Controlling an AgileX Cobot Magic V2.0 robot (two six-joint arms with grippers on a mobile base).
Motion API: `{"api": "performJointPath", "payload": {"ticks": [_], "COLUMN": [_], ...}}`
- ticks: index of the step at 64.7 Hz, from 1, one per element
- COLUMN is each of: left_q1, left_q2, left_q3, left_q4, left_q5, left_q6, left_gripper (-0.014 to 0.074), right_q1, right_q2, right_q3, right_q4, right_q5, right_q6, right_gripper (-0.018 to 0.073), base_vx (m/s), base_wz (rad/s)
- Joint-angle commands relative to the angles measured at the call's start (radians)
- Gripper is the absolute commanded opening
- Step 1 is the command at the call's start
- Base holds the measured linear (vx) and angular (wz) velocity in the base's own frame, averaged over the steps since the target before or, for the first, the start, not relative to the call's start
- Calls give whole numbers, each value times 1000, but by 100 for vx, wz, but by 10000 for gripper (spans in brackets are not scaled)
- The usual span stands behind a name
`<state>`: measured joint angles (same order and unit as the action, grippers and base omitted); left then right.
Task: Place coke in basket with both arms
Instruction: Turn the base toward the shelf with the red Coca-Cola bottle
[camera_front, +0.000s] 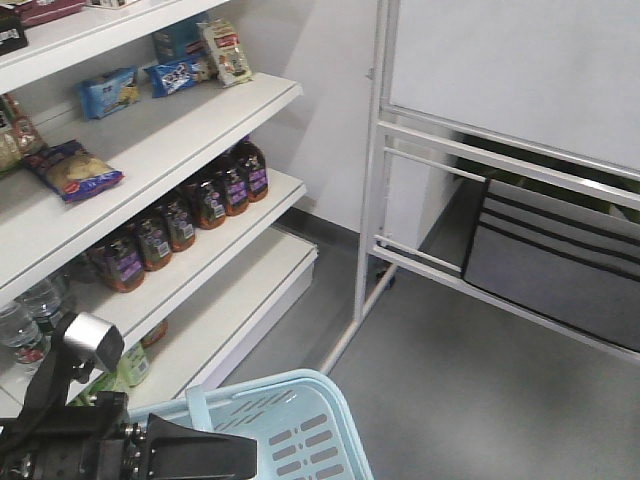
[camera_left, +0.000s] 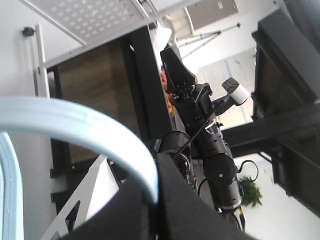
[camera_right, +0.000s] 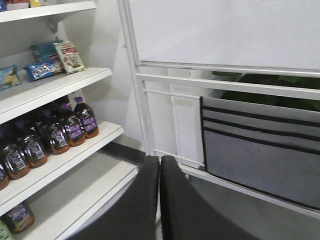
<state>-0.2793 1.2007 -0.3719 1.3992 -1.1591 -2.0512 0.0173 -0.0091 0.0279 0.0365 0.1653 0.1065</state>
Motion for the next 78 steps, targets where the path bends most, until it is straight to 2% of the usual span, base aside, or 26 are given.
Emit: {"api": "performJointPath", "payload": {"ticks": [1, 78], "left_q1": [-6, -6], "left_q2": [-22, -22], "left_q3": [-22, -22], "left_q4": [-71, -71], "left_q5": [-219, -219], "left_q6": [7, 7], "left_gripper": [-7, -7], "right_q1": [-6, -6], "right_q2": [-18, -18], "right_q3": [15, 15], "right_q4": [-3, -3], "right_q5": [-71, -68], "right_q6": [-5, -5], "right_gripper": [-5, -5], "base_vx": [11, 10], "base_wz": [46, 43]}}
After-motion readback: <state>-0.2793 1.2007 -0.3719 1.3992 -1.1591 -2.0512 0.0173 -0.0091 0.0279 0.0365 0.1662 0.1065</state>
